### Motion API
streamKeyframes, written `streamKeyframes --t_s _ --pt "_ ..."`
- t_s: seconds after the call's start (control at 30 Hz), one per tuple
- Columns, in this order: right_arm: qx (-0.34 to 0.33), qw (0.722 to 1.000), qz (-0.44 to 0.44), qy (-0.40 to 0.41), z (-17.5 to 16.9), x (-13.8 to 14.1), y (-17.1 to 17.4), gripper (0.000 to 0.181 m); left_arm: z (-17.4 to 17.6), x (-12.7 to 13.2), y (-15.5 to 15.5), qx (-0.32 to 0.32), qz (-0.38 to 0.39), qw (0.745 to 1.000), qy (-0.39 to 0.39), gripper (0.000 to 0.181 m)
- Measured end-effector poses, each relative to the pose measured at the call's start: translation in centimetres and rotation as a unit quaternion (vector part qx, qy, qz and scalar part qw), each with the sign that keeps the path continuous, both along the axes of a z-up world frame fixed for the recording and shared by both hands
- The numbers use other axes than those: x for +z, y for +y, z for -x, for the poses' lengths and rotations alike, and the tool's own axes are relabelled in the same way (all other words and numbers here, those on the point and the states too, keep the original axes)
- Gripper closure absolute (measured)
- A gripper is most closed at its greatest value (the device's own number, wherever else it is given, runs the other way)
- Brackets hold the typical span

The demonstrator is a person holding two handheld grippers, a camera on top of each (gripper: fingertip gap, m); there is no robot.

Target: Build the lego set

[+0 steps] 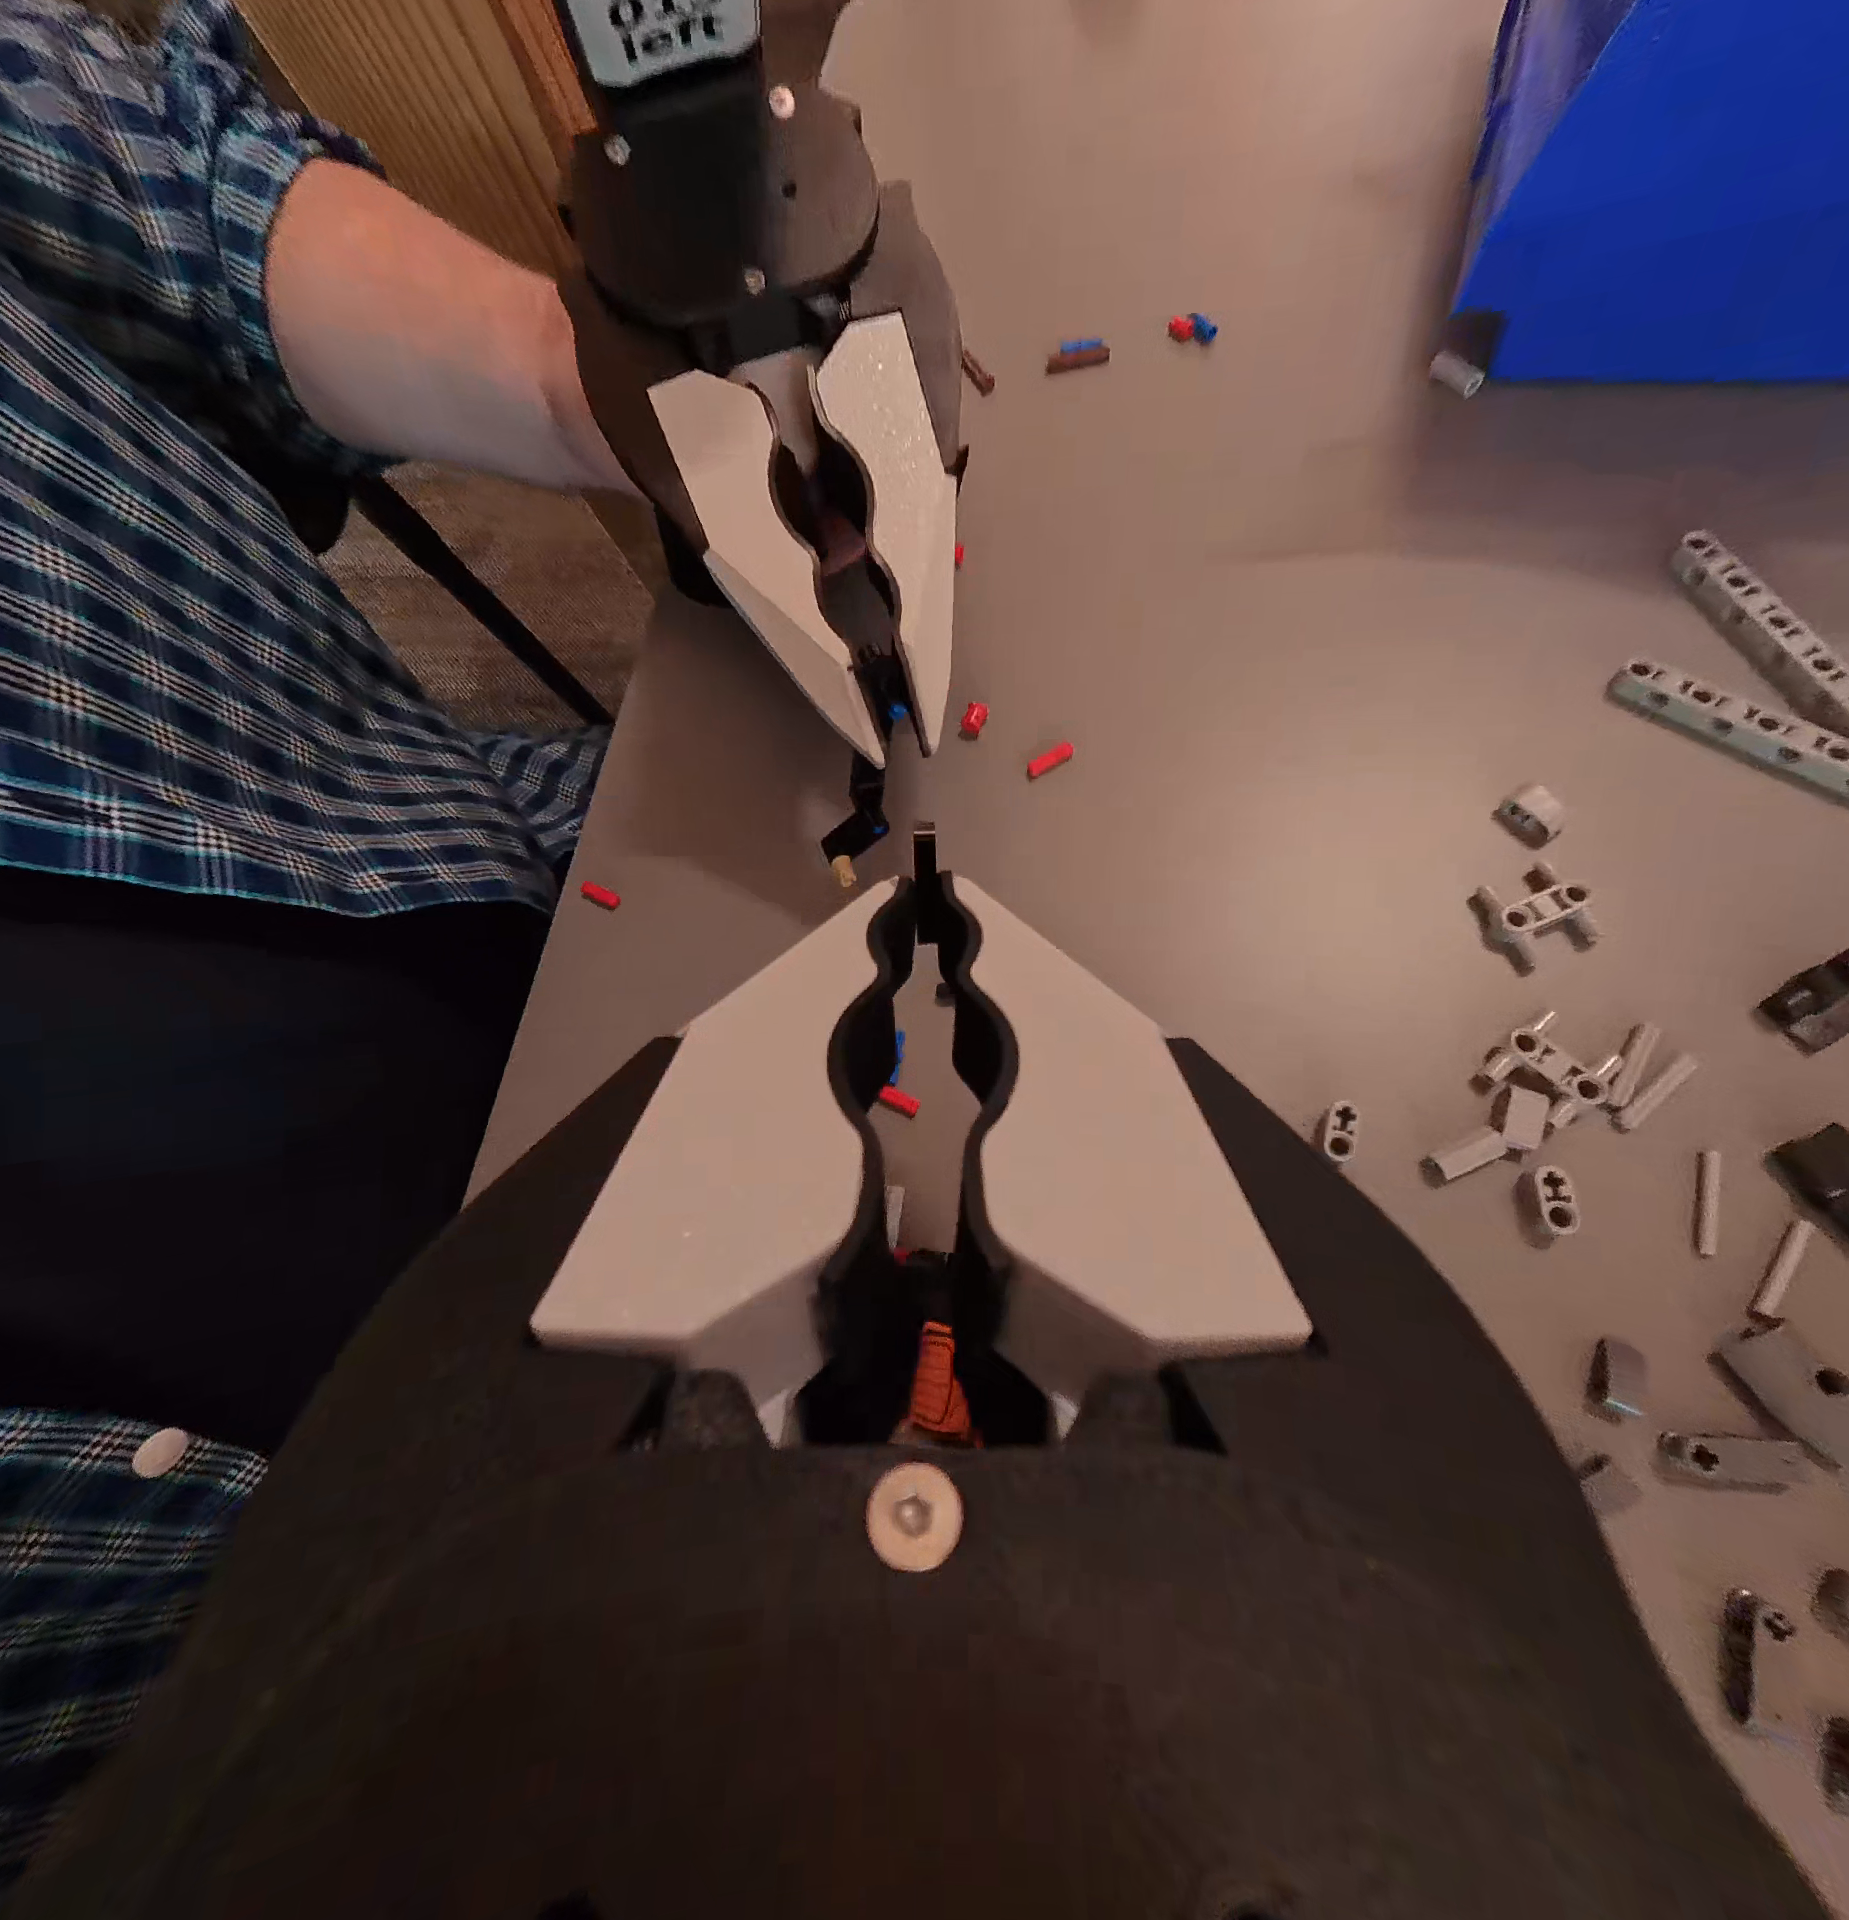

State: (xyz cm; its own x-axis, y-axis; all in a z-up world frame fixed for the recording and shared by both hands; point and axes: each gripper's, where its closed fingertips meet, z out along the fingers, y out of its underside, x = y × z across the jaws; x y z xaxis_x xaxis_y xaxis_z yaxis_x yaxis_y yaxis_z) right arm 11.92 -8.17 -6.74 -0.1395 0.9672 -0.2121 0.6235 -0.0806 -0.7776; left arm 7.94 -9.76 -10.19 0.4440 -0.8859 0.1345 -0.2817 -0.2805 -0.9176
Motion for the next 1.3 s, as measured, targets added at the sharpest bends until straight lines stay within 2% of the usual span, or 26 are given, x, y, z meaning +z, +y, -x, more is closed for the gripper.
streamKeyframes --t_s 0.17,0.27,0.43,0.57,0.73,0.93,1.03,1.17,1.3 --pt "-0.002 0.999 -0.007 -0.031 0.2 -1.5 -0.6 0.181 0.7 -2.4 -0.1 0.005 0.032 0.997 0.071 0.17" --pt "0.006 0.999 -0.006 -0.042 0.6 -2.0 -1.1 0.181 1.0 -4.0 -0.4 0.003 0.063 0.991 0.116 0.159" --pt "0.005 0.998 -0.019 -0.055 0.9 -2.5 -1.2 0.181 2.6 -4.2 -0.6 0.026 0.092 0.986 0.138 0.143" --pt "0.005 0.998 -0.008 -0.059 1.3 -2.7 -1.8 0.181 3.3 -3.8 -1.8 0.039 0.092 0.981 0.164 0.151" --pt "-0.005 0.994 0.002 -0.107 2.2 -5.0 -2.5 0.181 2.6 -5.1 -2.6 0.053 0.107 0.973 0.196 0.159" --pt "-0.075 0.981 -0.015 -0.177 3.8 -8.0 -1.7 0.181 2.5 -5.1 -2.4 0.055 0.099 0.974 0.198 0.164" --pt "-0.09 0.975 -0.034 -0.202 4.2 -9.4 -1.6 0.179 2.4 -5.2 -2.7 0.046 0.101 0.974 0.196 0.164" --pt "-0.078 0.975 -0.033 -0.204 4.4 -9.0 -2.3 0.168 2.5 -5.5 -3.1 0.036 0.098 0.974 0.201 0.164" --pt "-0.069 0.974 -0.036 -0.213 3.7 -8.1 -1.8 0.172 2.6 -5.4 -3.3 0.025 0.096 0.976 0.195 0.164"
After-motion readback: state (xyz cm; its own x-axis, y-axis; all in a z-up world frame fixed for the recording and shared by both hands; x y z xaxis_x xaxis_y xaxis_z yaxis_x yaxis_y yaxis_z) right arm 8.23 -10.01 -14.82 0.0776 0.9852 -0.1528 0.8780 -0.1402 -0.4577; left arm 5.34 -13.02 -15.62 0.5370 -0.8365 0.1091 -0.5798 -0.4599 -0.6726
